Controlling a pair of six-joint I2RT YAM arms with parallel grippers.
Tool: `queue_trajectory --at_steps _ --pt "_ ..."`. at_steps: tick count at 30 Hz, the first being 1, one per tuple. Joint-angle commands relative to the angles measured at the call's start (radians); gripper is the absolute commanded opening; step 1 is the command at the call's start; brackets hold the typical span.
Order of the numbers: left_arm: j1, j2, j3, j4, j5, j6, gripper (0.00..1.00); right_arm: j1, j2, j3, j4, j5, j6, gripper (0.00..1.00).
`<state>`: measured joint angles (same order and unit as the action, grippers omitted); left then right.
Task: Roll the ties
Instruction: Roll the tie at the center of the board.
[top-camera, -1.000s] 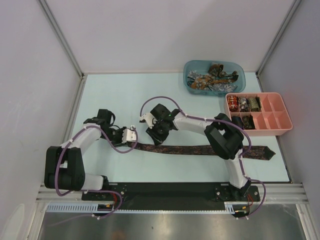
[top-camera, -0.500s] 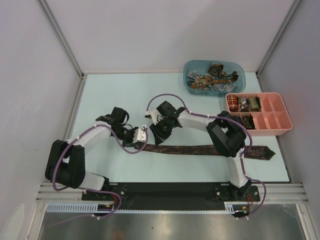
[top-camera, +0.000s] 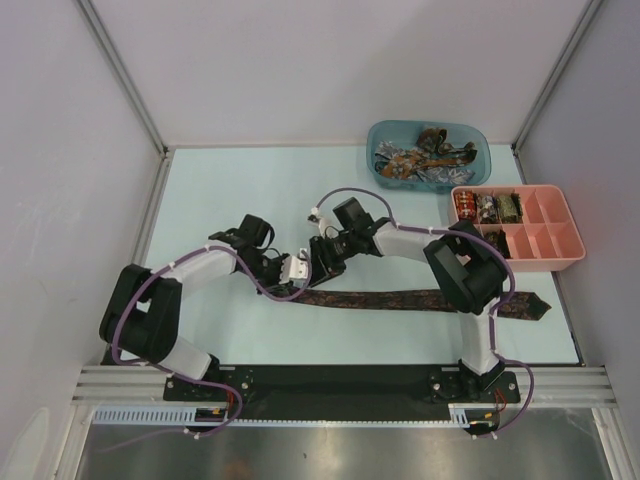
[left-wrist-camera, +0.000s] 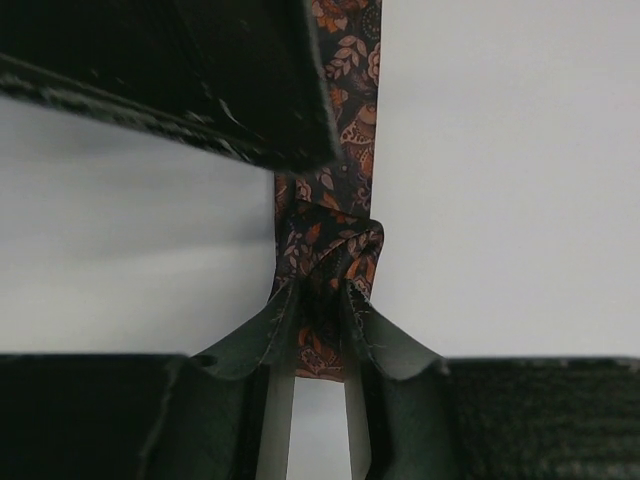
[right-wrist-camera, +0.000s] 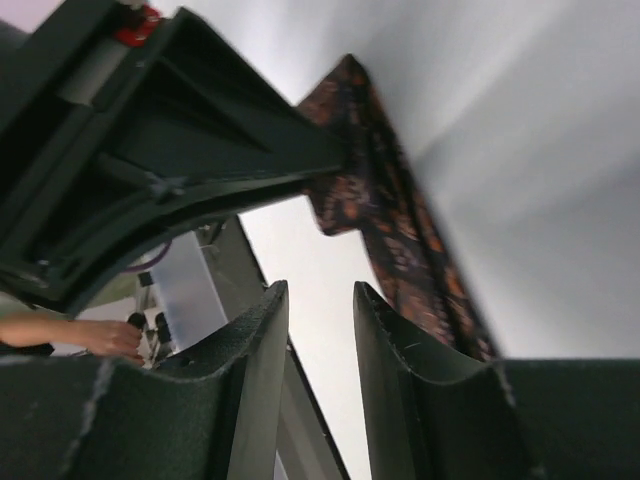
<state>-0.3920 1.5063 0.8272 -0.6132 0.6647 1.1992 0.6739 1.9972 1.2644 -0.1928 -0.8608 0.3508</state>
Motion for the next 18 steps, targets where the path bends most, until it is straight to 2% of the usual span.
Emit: queue_trajectory --at_steps 1,8,18 --pt "-0.011 0.000 0.012 0.046 -0.007 -0.059 0.26 0.015 0.032 0.016 0.093 -0.086 0.122 0.37" --pt "-0.011 -0.037 -0.031 0.087 -0.004 -0.084 0.25 0.038 0.084 0.052 0.067 -0.052 0.134 0.38" --pt "-0.030 -0.087 -0.079 0.128 -0.010 -0.107 0.25 0.047 0.144 0.101 0.090 -0.055 0.194 0.47"
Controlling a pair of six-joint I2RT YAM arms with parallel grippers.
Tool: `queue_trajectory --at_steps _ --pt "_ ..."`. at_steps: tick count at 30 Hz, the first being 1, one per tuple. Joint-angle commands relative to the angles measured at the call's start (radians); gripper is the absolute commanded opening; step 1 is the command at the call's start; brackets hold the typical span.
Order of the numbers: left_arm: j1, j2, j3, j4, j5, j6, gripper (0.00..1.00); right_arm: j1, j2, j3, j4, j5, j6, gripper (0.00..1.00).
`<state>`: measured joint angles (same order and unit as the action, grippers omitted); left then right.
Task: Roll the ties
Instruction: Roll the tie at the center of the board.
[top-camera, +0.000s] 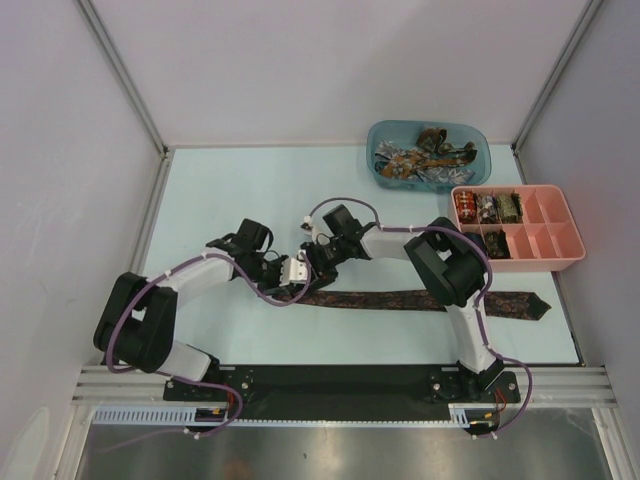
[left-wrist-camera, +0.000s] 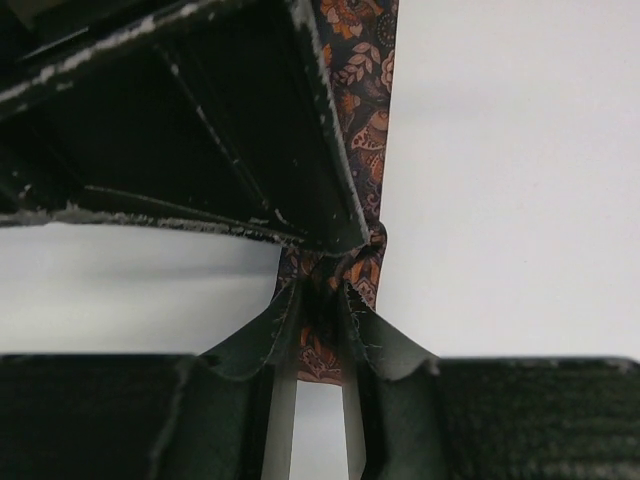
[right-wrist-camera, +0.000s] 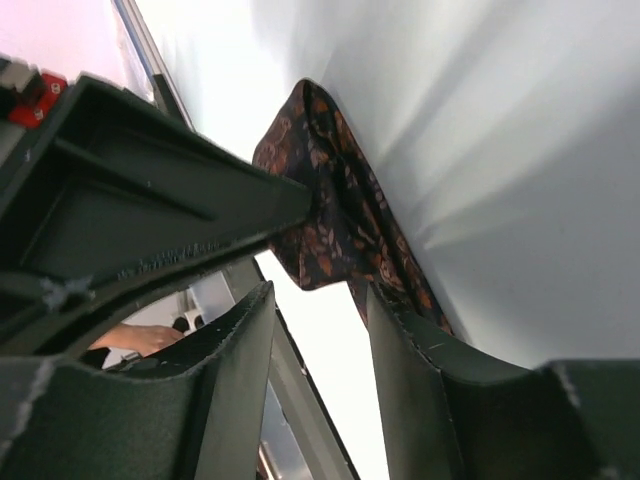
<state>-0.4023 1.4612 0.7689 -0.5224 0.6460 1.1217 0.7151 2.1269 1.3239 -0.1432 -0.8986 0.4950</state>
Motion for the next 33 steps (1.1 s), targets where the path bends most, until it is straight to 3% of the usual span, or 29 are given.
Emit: queue_trajectory --at_steps 1,7,13,18,20,24,29,30,33 --pt "-0.021 -0.045 -0.029 0.045 0.004 -0.036 0.25 0.007 0.019 0.044 0.047 -0.022 0.054 0.48" --pt "-0.046 -0.061 -0.065 0.110 -0.012 -0.068 0.24 0.015 0.044 0.066 0.047 -0.028 0.056 0.45" --pt "-0.049 -0.056 -0.063 0.116 -0.042 -0.086 0.27 0.012 0.038 0.070 -0.002 0.001 -0.009 0.16" --pt "-0.041 -0.061 -0.059 0.113 -0.065 -0.088 0.36 0.006 0.036 0.072 -0.035 0.013 -0.044 0.01" --pt "-0.029 -0.073 -0.056 0.098 -0.065 -0.080 0.41 0.004 0.030 0.072 -0.045 0.021 -0.058 0.00" --pt "0.016 -0.099 -0.051 0.056 -0.048 -0.050 0.59 0.003 0.018 0.064 -0.056 0.038 -0.087 0.00" --pt "0.048 -0.087 -0.048 -0.004 -0.039 -0.013 0.71 -0.003 0.001 0.038 -0.044 0.058 -0.095 0.00" --pt "0.048 -0.084 -0.049 -0.005 -0.032 -0.019 0.78 -0.005 -0.001 0.035 -0.038 0.058 -0.090 0.00" --pt "0.033 -0.064 -0.037 -0.010 -0.019 -0.037 0.84 -0.005 -0.007 0.018 -0.016 0.053 -0.078 0.00"
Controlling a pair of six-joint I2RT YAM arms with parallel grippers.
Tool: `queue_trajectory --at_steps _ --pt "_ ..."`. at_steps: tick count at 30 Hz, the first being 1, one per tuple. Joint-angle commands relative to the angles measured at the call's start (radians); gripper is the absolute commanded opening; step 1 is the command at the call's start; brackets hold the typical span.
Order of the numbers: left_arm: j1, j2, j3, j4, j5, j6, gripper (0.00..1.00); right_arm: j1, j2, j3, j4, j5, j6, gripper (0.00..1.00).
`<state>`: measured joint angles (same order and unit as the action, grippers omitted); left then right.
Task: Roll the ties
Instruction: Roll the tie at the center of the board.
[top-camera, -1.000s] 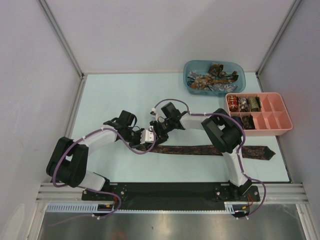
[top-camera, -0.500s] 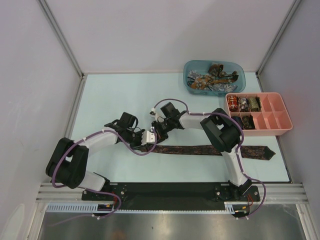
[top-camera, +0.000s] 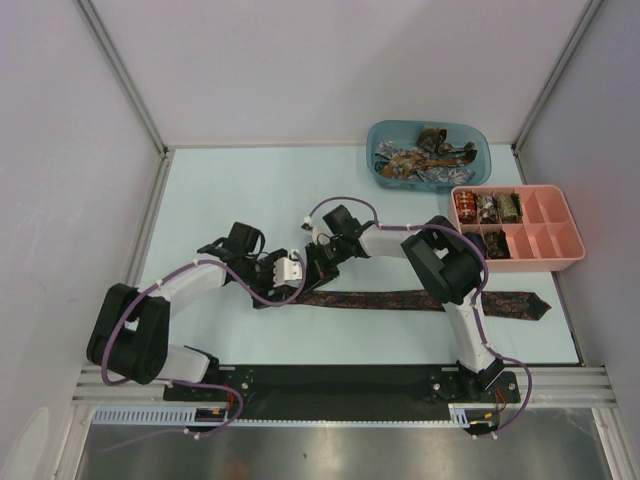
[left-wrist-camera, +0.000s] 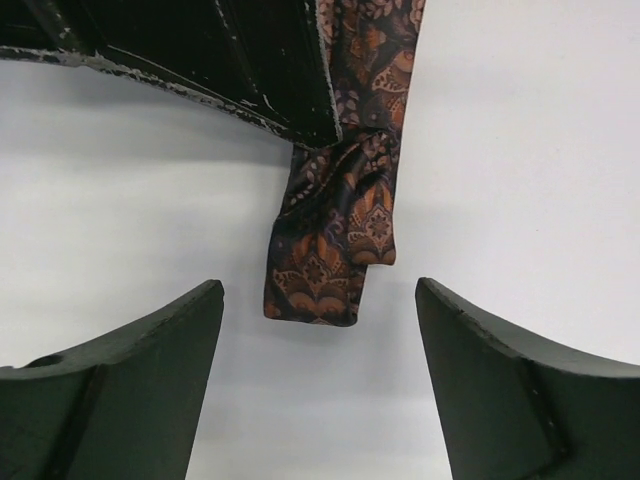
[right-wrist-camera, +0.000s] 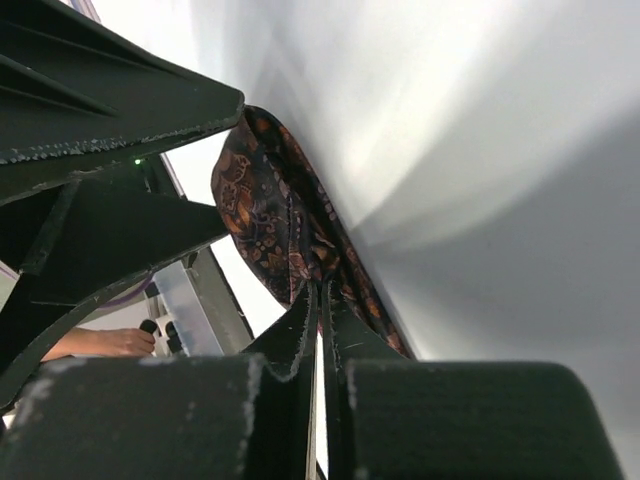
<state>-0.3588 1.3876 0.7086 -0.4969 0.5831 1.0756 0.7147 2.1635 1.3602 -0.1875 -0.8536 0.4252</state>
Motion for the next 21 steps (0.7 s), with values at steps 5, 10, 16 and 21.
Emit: queue_trajectory --at_steps 5,10,16,21 --pt "-0.051 0.074 0.054 -0.028 0.026 -0.032 0.84 -0.004 -0.050 -0.030 0.053 0.008 0.001 0.00" --pt "-0.080 0.123 0.080 -0.019 -0.008 -0.043 0.57 -0.006 -0.057 -0.035 0.060 -0.002 0.003 0.00" --pt "-0.092 0.097 0.052 0.004 -0.031 -0.037 0.41 -0.011 -0.059 -0.019 0.049 -0.053 0.029 0.15" --pt "-0.109 0.087 0.023 0.029 -0.055 -0.037 0.38 -0.014 -0.073 -0.007 0.045 -0.085 0.072 0.34"
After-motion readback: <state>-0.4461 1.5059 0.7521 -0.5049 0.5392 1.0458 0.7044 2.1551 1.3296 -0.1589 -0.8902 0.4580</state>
